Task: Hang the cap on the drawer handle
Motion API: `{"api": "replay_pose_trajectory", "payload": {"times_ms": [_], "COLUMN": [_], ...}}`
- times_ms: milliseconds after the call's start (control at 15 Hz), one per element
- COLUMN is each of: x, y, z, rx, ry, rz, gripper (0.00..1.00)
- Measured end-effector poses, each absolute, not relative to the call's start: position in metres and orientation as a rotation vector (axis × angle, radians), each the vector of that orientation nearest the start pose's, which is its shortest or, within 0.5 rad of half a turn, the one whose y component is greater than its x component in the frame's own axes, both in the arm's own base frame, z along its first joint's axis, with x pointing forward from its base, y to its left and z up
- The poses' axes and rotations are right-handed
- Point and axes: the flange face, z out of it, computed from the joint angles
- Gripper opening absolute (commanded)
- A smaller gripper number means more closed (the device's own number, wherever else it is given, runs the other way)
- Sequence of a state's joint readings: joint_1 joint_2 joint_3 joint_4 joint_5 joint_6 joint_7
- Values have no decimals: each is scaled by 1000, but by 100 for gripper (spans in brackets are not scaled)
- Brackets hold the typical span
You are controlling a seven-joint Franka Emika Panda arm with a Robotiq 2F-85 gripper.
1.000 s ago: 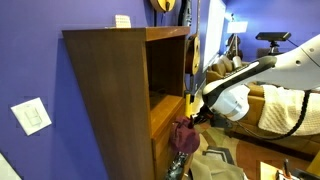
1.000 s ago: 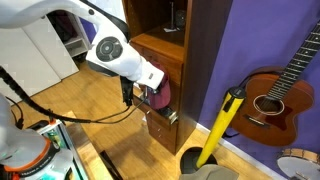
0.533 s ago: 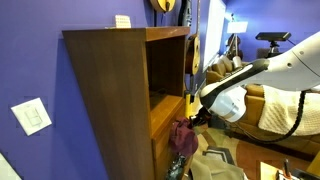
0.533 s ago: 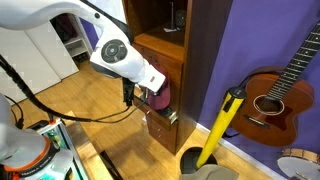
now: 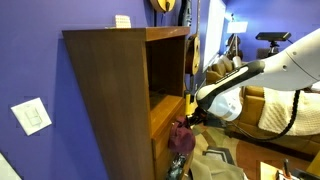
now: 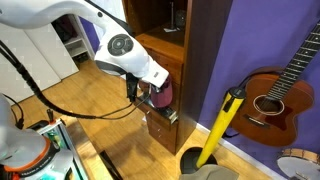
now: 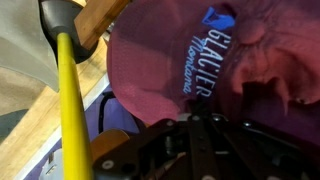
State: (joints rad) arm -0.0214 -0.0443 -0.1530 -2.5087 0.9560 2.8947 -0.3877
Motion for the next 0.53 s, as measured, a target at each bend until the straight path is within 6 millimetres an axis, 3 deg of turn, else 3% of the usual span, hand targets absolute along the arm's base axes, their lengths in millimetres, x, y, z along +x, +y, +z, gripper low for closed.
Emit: {"api": "replay_pose_trajectory", "payload": {"times_ms": [67,200,533], "x": [464,466,470], "y": [-130,-128,-128], "z": [326,322,319], "rx": [-2615,-2635,-2666], "ry": [920,930,961], "rz": [-672,-649,-616], "gripper": [26,34,70]}}
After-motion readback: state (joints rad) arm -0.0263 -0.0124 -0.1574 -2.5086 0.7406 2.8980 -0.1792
